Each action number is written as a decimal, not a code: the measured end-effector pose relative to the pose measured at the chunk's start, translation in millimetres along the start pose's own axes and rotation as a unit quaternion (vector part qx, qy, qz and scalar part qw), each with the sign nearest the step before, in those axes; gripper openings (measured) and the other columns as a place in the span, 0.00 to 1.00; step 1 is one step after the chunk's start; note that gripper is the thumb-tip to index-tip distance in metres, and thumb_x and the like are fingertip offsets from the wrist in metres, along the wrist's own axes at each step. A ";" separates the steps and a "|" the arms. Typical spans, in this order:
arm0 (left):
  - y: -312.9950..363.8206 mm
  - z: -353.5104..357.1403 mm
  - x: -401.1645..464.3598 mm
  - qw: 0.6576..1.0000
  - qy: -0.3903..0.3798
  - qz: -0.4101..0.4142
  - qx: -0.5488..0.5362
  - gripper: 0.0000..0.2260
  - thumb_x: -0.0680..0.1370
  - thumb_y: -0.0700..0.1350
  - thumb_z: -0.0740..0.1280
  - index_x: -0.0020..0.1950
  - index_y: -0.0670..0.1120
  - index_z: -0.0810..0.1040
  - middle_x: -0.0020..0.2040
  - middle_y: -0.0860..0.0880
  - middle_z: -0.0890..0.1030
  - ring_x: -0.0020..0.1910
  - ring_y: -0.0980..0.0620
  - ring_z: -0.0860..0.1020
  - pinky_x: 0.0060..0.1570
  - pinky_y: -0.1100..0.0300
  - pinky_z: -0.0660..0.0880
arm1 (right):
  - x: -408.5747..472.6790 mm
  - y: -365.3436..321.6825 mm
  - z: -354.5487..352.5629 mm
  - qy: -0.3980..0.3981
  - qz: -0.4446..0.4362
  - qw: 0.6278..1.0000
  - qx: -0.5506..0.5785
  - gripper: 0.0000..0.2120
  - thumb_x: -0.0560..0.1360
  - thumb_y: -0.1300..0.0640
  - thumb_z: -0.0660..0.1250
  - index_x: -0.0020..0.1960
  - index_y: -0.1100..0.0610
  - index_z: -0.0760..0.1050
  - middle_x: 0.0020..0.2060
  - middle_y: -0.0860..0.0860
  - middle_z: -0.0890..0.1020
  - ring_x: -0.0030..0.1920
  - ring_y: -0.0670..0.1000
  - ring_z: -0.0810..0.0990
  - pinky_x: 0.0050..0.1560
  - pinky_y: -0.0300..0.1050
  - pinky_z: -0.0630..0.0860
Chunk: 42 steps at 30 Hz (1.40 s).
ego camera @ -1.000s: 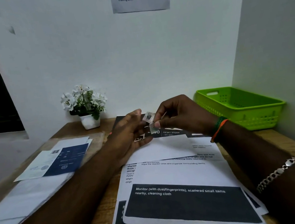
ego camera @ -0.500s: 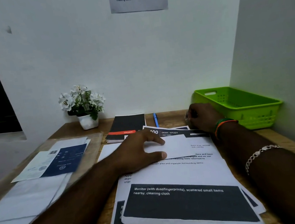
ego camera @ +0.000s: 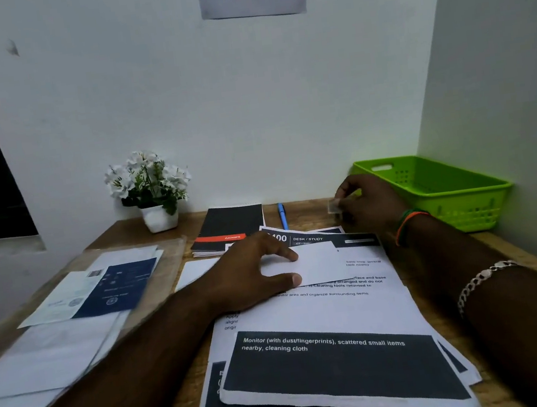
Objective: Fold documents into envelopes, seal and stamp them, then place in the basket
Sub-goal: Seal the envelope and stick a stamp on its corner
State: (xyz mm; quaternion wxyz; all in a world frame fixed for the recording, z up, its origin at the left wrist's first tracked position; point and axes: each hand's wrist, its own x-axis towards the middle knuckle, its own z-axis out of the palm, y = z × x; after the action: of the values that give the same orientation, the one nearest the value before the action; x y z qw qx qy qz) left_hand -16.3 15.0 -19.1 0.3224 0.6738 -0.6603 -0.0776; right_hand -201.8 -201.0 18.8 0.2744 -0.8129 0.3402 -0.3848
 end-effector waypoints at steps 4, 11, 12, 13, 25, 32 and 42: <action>-0.9 1.4 3.1 0.998 0.063 0.009 -0.001 0.14 0.72 0.58 0.77 0.56 0.58 0.82 0.56 0.63 0.80 0.57 0.67 0.76 0.52 0.73 0.70 | -13.4 -31.8 -11.1 -0.102 0.049 0.982 0.151 0.02 0.75 0.64 0.73 0.45 0.63 0.80 0.31 0.58 0.82 0.30 0.52 0.77 0.29 0.40 0.70; 30.6 -3.6 24.4 0.923 0.174 -0.115 -0.322 0.11 0.75 0.50 0.77 0.44 0.42 0.86 0.42 0.39 0.86 0.39 0.50 0.82 0.41 0.57 0.78 | -34.9 -67.1 2.8 -0.213 0.055 0.952 0.215 0.05 0.76 0.63 0.72 0.51 0.63 0.81 0.36 0.58 0.84 0.33 0.47 0.80 0.32 0.38 0.70; 35.1 -3.8 27.0 0.912 0.169 -0.138 -0.348 0.11 0.75 0.47 0.77 0.45 0.39 0.86 0.43 0.37 0.86 0.39 0.49 0.82 0.39 0.59 0.79 | -35.4 -67.7 3.8 -0.217 0.055 0.948 0.226 0.05 0.76 0.63 0.72 0.52 0.63 0.80 0.38 0.59 0.84 0.34 0.48 0.80 0.33 0.38 0.71; 39.5 -3.6 30.0 0.902 0.164 -0.160 -0.367 0.10 0.76 0.44 0.77 0.46 0.36 0.84 0.42 0.36 0.86 0.38 0.49 0.82 0.37 0.61 0.80 | -35.6 -68.1 3.9 -0.220 0.056 0.946 0.233 0.06 0.77 0.63 0.71 0.52 0.63 0.80 0.39 0.60 0.85 0.35 0.48 0.81 0.34 0.38 0.72; 36.1 4.2 51.8 0.982 0.144 -0.073 -0.099 0.03 0.78 0.39 0.72 0.46 0.44 0.86 0.36 0.48 0.82 0.34 0.53 0.78 0.41 0.56 0.77 | -29.7 -52.7 4.6 -0.148 0.017 0.985 0.082 0.16 0.69 0.52 0.80 0.46 0.62 0.81 0.33 0.56 0.85 0.28 0.46 0.78 0.28 0.38 0.72; 33.4 4.4 67.8 0.980 0.153 -0.023 -0.128 0.15 0.76 0.37 0.73 0.53 0.56 0.75 0.39 0.48 0.83 0.33 0.54 0.77 0.31 0.61 0.73 | -30.0 -54.3 3.0 -0.163 0.006 0.981 0.105 0.13 0.69 0.68 0.77 0.52 0.64 0.81 0.30 0.54 0.80 0.24 0.43 0.74 0.26 0.35 0.69; 42.7 11.2 82.3 0.933 0.141 -0.117 -0.310 0.11 0.79 0.42 0.74 0.59 0.45 0.77 0.43 0.41 0.85 0.40 0.47 0.86 0.38 0.52 0.80 | -27.5 -47.2 -2.3 -0.110 0.090 0.968 0.206 0.03 0.72 0.68 0.73 0.45 0.66 0.80 0.36 0.64 0.83 0.32 0.55 0.77 0.30 0.41 0.70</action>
State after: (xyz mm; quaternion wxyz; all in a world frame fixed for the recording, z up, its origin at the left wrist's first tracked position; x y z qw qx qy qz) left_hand -48.5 -62.6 21.5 0.5938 0.6167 -0.4677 -0.2200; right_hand -200.6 -151.2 41.4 0.5053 -0.7420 0.2932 -0.3289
